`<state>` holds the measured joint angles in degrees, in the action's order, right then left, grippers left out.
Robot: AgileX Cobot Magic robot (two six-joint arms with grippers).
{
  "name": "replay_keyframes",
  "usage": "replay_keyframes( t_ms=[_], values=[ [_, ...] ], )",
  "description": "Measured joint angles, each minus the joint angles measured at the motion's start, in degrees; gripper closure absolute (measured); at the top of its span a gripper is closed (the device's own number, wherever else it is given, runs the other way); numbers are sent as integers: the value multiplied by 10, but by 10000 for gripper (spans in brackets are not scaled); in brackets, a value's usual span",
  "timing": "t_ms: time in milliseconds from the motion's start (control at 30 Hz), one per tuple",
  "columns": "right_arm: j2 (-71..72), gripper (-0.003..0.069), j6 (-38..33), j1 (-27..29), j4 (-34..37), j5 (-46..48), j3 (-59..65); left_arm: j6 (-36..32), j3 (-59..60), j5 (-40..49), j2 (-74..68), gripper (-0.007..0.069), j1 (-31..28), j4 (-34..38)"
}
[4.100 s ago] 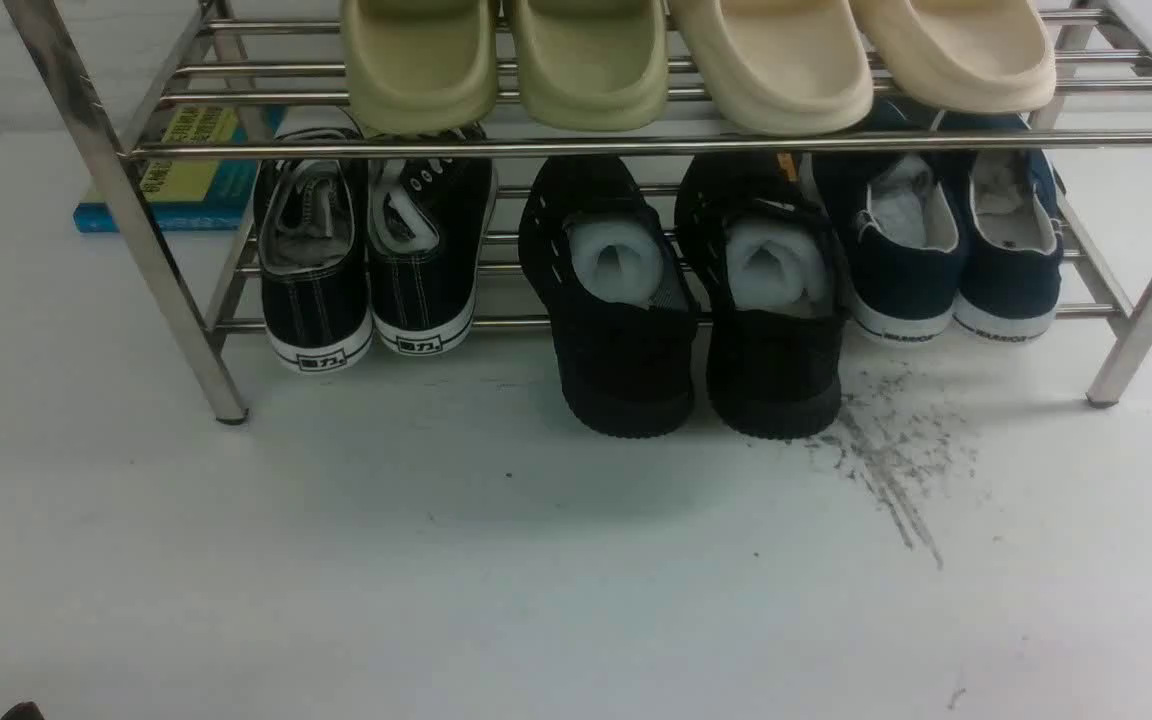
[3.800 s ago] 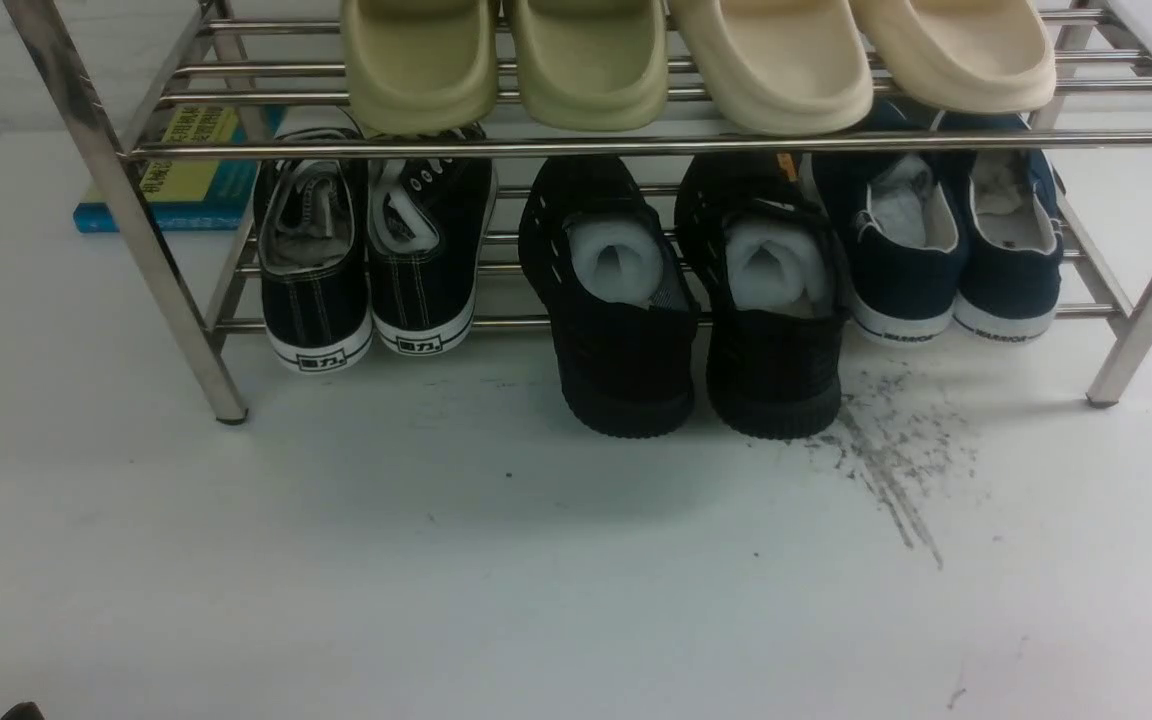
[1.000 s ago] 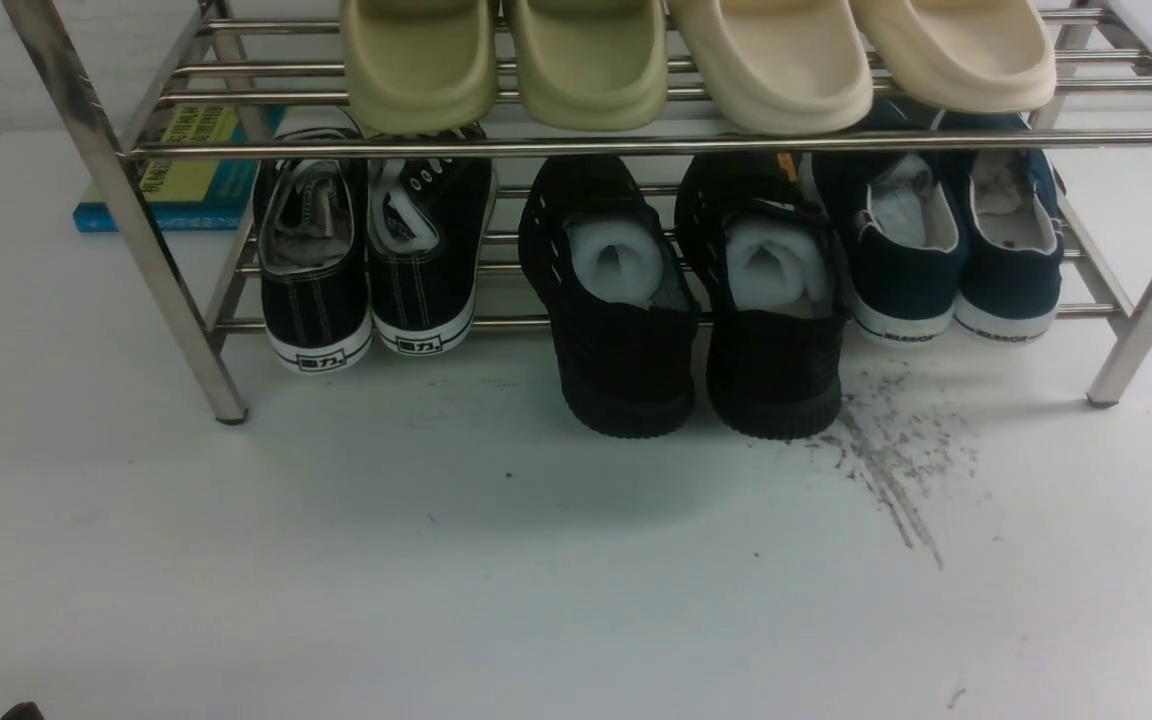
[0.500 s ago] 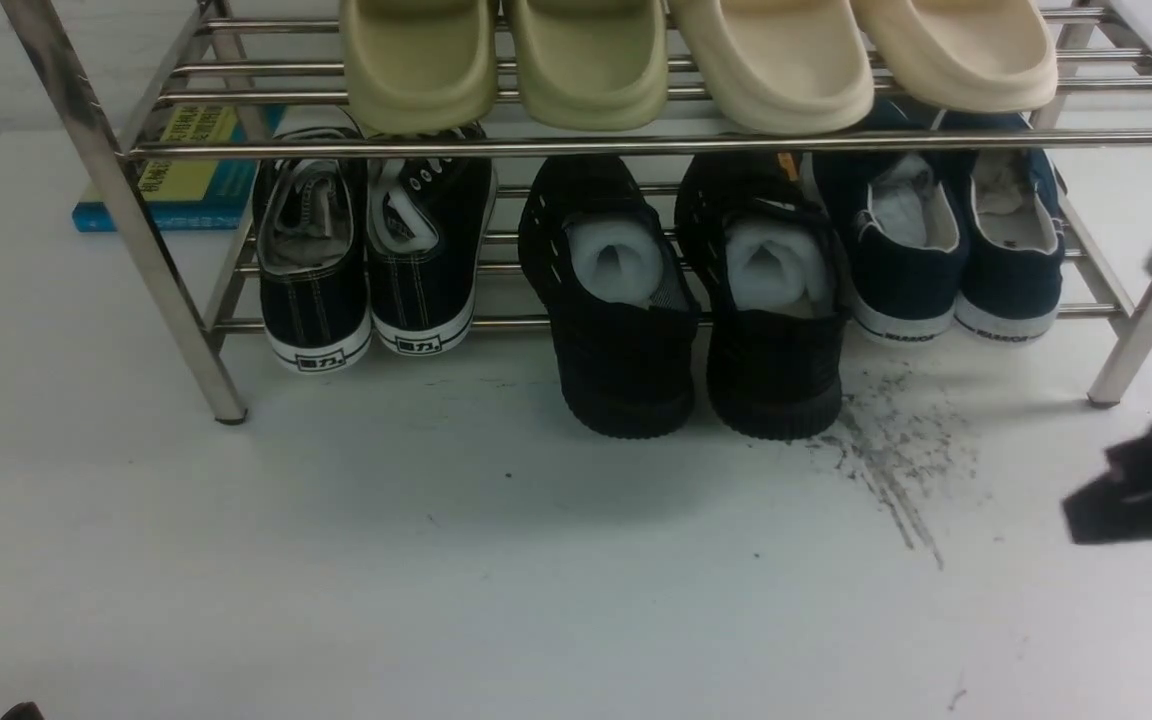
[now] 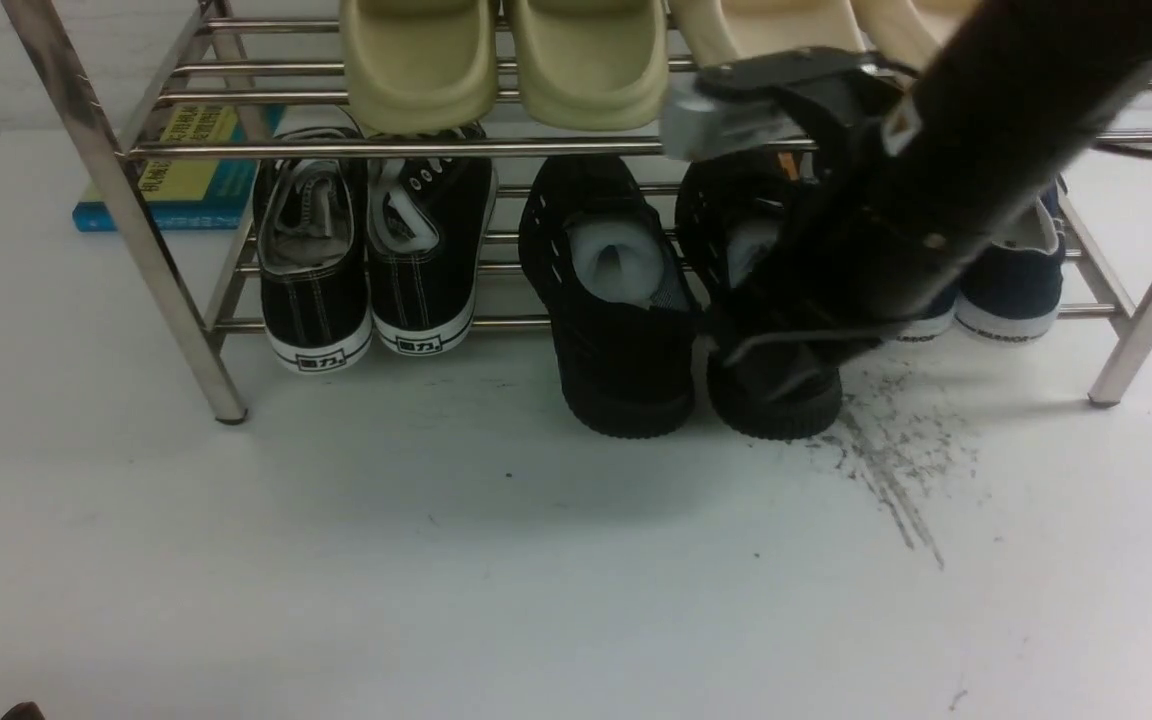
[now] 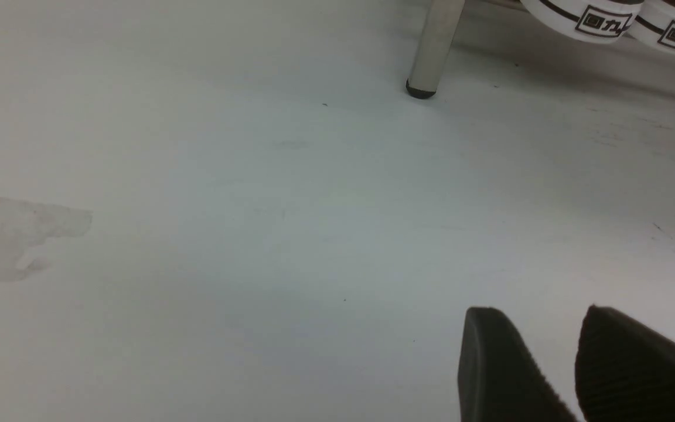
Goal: Take the shoes off the shelf with your hand on the white table.
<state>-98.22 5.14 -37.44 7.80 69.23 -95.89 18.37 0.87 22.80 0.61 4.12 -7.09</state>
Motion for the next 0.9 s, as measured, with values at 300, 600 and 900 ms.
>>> replay_keyframes(
  t_ms=[300,600,900],
  values=[
    [-149,487,76,-48,-129,4,-173,0,0,0,0,383,0,0],
    [-242,238,76,-48,-140,0,-275,0,0,0,0,383,0,0],
    [-279,202,76,-48,-162,-40,-278,0,0,0,0,383,0,1]
  ],
)
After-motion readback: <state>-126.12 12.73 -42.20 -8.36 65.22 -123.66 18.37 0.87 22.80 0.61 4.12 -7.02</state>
